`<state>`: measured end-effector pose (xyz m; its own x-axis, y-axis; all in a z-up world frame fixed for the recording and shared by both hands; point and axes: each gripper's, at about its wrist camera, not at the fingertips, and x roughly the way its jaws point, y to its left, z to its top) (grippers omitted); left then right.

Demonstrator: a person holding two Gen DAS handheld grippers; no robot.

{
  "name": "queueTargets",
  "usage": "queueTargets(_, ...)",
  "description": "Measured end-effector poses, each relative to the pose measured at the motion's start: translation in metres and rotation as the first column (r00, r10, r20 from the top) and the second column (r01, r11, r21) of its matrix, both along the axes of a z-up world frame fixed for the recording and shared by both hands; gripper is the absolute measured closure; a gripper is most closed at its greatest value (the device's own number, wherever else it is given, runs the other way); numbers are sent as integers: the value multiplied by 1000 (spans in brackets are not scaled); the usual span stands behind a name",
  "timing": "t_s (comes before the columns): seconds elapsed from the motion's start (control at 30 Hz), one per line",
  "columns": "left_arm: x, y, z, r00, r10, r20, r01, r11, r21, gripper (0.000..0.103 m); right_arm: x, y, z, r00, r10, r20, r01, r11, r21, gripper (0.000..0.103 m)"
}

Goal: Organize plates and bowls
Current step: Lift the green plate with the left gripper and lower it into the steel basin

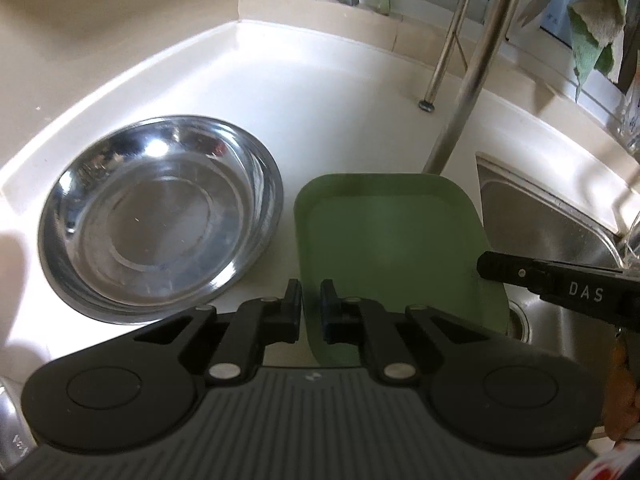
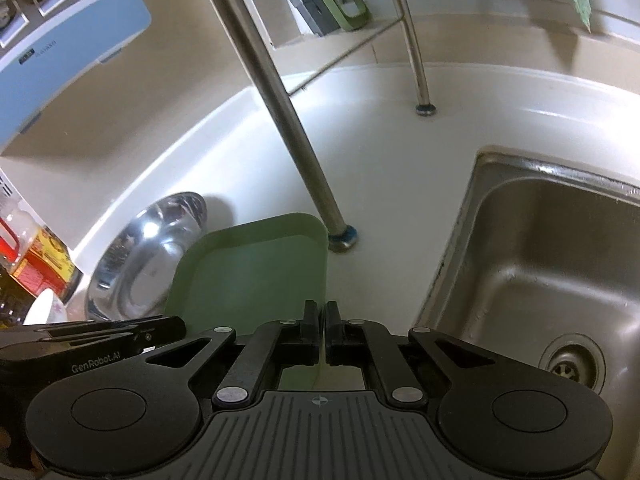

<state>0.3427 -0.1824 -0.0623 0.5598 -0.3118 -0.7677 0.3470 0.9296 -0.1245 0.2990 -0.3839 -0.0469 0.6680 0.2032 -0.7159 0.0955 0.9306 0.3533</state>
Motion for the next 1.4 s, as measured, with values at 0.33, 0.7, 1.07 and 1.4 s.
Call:
queueTargets(0.33,2,41,23,993,99,60,-100,995,7,94,25,38,15,995,88,47,-88,996,8,100)
queueTargets(0.7,25,94,29,974,214,77,-216,976,20,94,69,93,14,980,185,75,-186,982,8,100)
queueTargets(1.07,58,121,17,964,259,52,-261,964,39,94,112,124,-3,974,222,41,-222,975,-6,100)
queueTargets(1.4,74,124,2,962,274,0,-273,960,62,94,135,131,-23,974,227,-16,-227,974,1,100)
